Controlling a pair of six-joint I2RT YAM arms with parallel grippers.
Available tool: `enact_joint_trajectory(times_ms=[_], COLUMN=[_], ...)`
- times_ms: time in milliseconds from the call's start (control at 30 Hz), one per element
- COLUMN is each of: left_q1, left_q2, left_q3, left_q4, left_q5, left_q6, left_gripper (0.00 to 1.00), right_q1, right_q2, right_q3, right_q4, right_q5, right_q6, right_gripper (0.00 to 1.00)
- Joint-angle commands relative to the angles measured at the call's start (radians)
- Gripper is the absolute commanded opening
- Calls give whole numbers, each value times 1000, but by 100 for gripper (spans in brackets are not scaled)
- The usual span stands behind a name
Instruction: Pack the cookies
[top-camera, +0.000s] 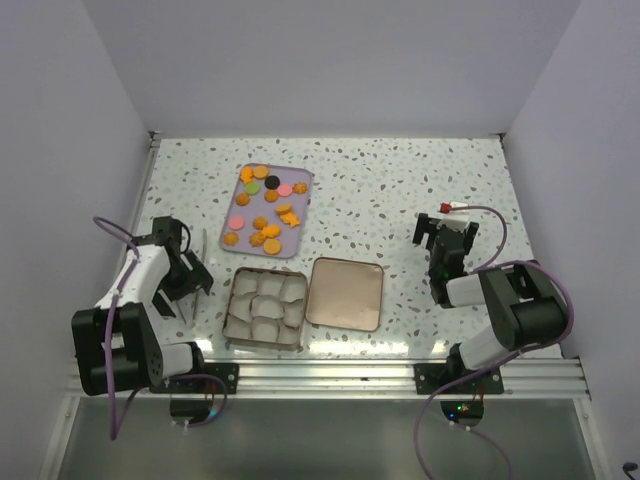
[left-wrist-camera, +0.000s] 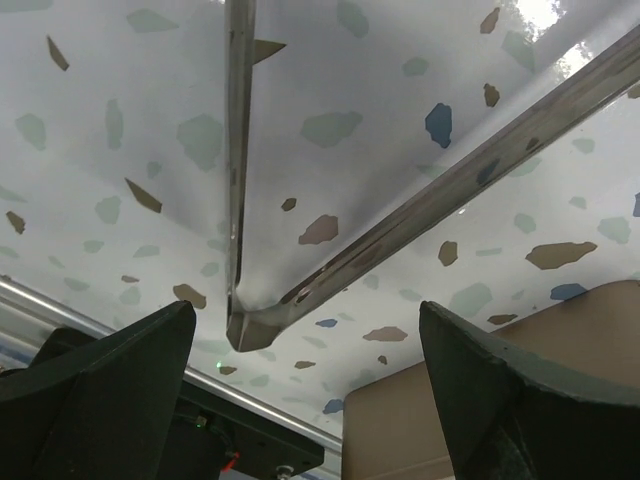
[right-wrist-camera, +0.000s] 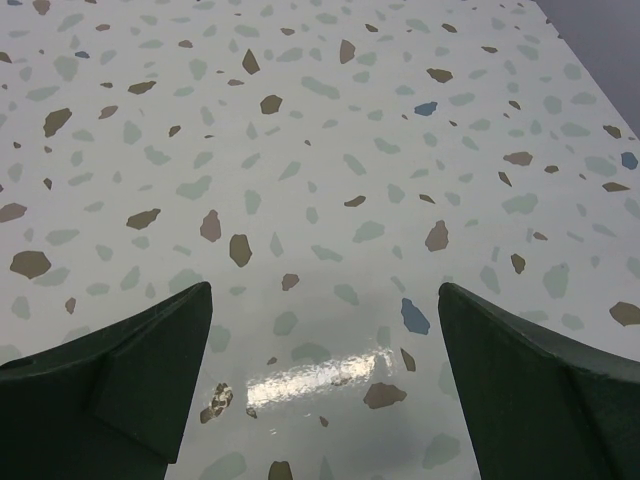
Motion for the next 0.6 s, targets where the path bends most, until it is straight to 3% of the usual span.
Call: enact_joint_trajectory(times_ms=[0, 433, 567], left_q1=[6, 7, 6], left_q2=[-20, 127, 192], left_q3=[-18, 16, 34], left_q4=[107, 153, 188], left_q5=[40, 30, 21], left_q6=[-23, -77, -49], left_gripper=[100, 100, 95], right_q1=[-2, -2, -3], right_q2=[-3, 0, -3], right_q3=[2, 2, 2], right_q4=[46, 47, 47], right_q5=[-4, -6, -4], right_q6=[-8, -8, -8], right_gripper=[99, 99, 99])
